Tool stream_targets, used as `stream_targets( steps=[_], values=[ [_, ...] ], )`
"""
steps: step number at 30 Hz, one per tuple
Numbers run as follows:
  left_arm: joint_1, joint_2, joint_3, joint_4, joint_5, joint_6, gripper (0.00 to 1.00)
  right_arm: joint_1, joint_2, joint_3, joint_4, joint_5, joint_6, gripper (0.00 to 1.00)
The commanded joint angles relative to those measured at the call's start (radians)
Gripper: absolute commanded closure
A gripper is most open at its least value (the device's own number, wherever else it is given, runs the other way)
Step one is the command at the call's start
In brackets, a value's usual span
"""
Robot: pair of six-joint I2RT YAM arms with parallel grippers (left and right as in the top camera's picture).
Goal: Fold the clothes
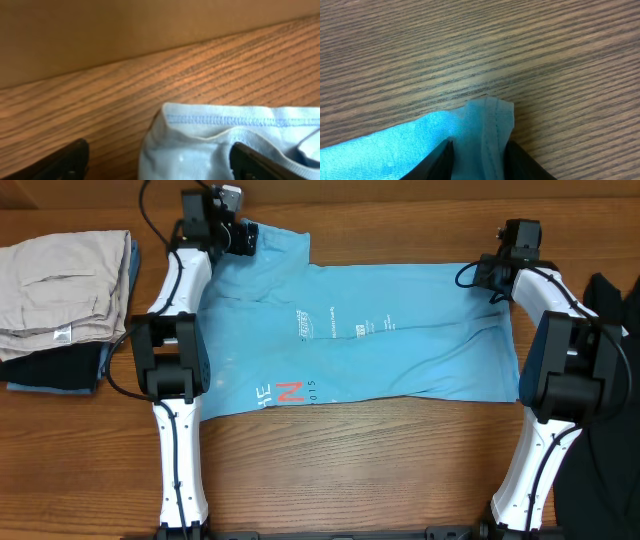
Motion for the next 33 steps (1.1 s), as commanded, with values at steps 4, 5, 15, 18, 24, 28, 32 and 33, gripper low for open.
stream_targets(
  steps=[4,5,15,18,24,28,32,33],
  values=[
    [0.010,0.011,0.220,-0.168,0.023,0.057,0.06,-0.002,0.003,-0.006,-0.015,0.000,0.005,0.63],
    [0.010,0.012,0.215,-0.190,0.023,0.081,0.11,-0.002,0.003,-0.006,-0.015,0.000,0.005,0.63],
    [0.011,0.021,0.091,-0.185,0.024,0.268,0.15,-0.002,0.003,-0.006,-0.011,0.000,0.005,0.63],
    [0.011,0.022,0.065,-0.130,0.024,0.269,0.15,-0.002,0.003,-0.006,-0.008,-0.001,0.006,0.63],
    [0.002,0.075,0.059,-0.065,0.023,0.264,0.16,-0.002,0.003,-0.006,0.000,-0.023,0.005,0.63],
    [-0.011,0.109,0.059,-0.052,0.022,0.245,0.21,-0.002,0.003,-0.006,0.000,-0.023,0.005,0.63],
    [-0.011,0.109,0.059,-0.045,0.048,0.237,0.65,-0.002,0.003,-0.006,0.000,-0.023,0.005,0.63],
    [-0.011,0.109,0.059,-0.045,0.058,0.219,0.67,-0.002,0.003,-0.006,0.000,-0.023,0.005,0.63]
  ],
)
